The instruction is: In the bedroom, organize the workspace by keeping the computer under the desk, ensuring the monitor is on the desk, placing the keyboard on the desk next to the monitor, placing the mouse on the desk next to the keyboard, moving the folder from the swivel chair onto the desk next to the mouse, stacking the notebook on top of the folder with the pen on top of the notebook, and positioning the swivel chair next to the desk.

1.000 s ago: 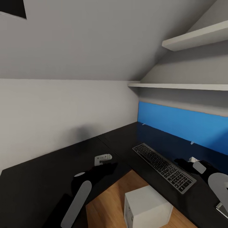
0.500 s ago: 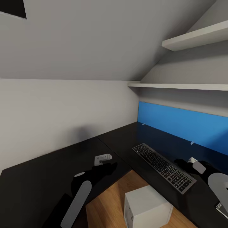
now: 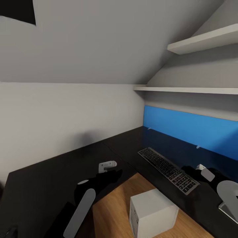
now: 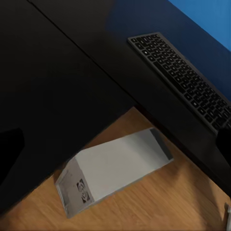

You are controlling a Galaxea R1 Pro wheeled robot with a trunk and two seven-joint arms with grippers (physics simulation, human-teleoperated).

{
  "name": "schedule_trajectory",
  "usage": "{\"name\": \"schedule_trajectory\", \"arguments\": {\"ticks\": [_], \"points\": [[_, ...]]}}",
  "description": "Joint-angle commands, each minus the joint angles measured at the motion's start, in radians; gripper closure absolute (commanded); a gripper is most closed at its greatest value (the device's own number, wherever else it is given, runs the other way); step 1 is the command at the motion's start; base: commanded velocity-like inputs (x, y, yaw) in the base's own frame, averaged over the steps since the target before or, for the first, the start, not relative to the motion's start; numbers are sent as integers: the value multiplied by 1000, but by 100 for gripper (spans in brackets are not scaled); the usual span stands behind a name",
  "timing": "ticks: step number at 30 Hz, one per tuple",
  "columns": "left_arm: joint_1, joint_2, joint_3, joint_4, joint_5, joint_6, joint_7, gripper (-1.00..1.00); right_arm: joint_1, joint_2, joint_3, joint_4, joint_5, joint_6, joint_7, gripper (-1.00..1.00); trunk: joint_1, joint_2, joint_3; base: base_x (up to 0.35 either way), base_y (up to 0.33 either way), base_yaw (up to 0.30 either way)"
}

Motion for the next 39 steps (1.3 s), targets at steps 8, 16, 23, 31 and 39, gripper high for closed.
{"name": "schedule_trajectory", "arguments": {"ticks": [8, 16, 23, 31, 39], "points": [[-1, 0, -1, -1, 11, 1, 10, -100, -1, 0, 1, 0, 1, 4, 4, -100, 0, -1, -1, -5, 160, 0], [-1, 0, -1, -1, 11, 1, 10, -100, -1, 0, 1, -2, 1, 2, 6, -100, 0, -1, -1, 0, 15, 0], [-1, -1, -2, -1, 10, 1, 13, -100, -1, 0, 1, -2, 1, -3, 6, -100, 0, -1, -1, 0, -126, 0], [-1, -1, -2, -1, 9, 1, 14, -100, -1, 0, 1, -2, 1, -4, 5, -100, 0, -1, -1, 33, -110, 0], [-1, -1, -2, -1, 11, 1, 14, -100, -1, 0, 1, -2, 1, -5, 5, -100, 0, -1, -1, 77, -71, 0]]}}
